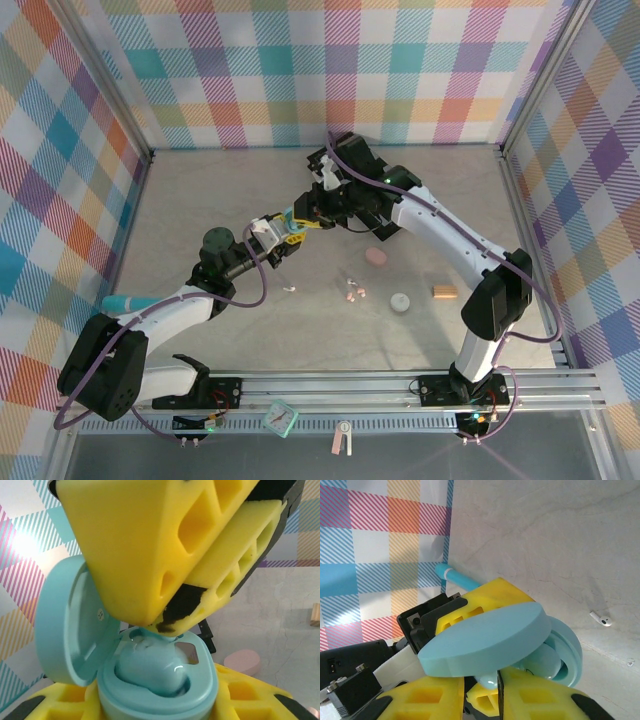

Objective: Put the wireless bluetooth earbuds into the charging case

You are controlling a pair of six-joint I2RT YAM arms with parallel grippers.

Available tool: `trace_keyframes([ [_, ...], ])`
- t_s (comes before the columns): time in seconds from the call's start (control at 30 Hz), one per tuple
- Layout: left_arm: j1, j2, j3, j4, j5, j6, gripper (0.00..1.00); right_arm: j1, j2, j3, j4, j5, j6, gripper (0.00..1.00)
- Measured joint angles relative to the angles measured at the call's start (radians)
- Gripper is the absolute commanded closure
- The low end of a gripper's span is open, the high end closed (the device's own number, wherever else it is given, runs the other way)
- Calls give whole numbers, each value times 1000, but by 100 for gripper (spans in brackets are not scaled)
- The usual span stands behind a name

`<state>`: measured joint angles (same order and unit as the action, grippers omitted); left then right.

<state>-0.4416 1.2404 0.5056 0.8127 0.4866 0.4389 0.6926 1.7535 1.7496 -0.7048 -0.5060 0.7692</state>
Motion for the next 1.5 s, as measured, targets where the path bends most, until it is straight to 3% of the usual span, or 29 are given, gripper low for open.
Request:
trace_keyframes([
  [0.37, 5, 0, 0, 1, 3, -6, 68, 0, -7, -1, 5, 13, -9, 66],
  [0.7, 24, 3, 0, 62, 31, -50, 68, 0, -132, -135, 107, 7, -53, 59],
  [1.23, 24, 3, 0, 62, 48, -66, 68, 0, -223, -224, 159, 138, -109, 62],
  [1.5, 25, 3, 2, 61, 47, -85, 68, 1, -225, -282, 165, 148, -140, 70],
])
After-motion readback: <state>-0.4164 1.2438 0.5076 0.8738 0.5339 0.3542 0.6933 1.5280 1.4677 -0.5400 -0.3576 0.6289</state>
